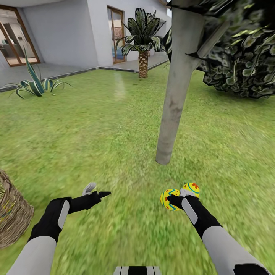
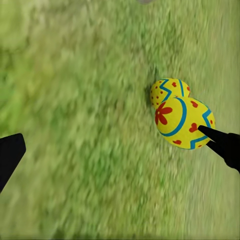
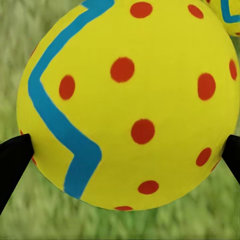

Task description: Take the three Easter eggs out of the wicker basket on the lawn in the garden, then place them on the lawn next to a single tree (choose any tree) so that all three eggs are next to the same tree and none are left in the basket.

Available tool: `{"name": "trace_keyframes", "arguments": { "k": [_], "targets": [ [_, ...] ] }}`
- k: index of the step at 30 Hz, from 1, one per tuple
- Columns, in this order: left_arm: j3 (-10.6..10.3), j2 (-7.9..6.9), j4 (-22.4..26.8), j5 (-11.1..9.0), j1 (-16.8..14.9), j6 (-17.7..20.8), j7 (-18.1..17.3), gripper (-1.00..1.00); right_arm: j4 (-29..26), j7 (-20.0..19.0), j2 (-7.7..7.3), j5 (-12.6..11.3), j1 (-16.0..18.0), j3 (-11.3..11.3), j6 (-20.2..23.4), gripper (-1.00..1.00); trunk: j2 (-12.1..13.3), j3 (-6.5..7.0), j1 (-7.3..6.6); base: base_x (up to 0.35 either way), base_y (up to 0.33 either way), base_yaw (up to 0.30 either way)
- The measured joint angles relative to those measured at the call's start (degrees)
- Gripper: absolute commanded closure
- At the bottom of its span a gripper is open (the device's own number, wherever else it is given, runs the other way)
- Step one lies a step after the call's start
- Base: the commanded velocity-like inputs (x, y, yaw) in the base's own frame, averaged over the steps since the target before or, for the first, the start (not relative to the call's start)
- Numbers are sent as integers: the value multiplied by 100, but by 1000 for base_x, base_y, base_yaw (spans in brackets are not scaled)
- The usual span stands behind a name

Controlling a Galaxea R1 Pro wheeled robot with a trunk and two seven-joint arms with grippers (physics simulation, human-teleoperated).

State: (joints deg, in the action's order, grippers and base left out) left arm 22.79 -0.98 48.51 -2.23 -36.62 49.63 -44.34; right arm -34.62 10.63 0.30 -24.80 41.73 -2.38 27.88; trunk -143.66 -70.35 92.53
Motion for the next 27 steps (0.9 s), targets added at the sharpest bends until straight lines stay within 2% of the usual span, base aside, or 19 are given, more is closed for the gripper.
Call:
{"name": "trace_keyframes", "arguments": {
  "k": [11,17,18,20,22,24,27],
  "targets": [
    [0,0,0,8,0,0,0,-100,0,0,0,0,0,0,0,100,0,0,-3,173,0,0],
    [4,-6,0,-2,0,0,-7,-100,0,0,0,0,0,0,0,100,0,0,0,30,0,0],
    [4,-7,0,-1,0,20,-94,-100,0,0,0,0,0,0,0,100,-1,-21,3,2,0,0],
    [6,-20,1,5,0,99,-614,-100,0,-1,0,0,0,0,0,100,-4,-66,8,1,0,0],
    [0,-131,1,20,5,115,-1121,-100,0,-1,-3,0,0,0,-6,100,-6,-110,13,0,0,0],
    [0,-246,1,3,8,116,-1306,-100,0,-1,-7,0,0,0,-33,100,-9,-155,19,0,0,0],
    [1,-306,1,-2,14,118,-1524,-100,7,0,-8,0,0,-9,-276,100,-12,-200,23,0,0,0]
  ]
}}
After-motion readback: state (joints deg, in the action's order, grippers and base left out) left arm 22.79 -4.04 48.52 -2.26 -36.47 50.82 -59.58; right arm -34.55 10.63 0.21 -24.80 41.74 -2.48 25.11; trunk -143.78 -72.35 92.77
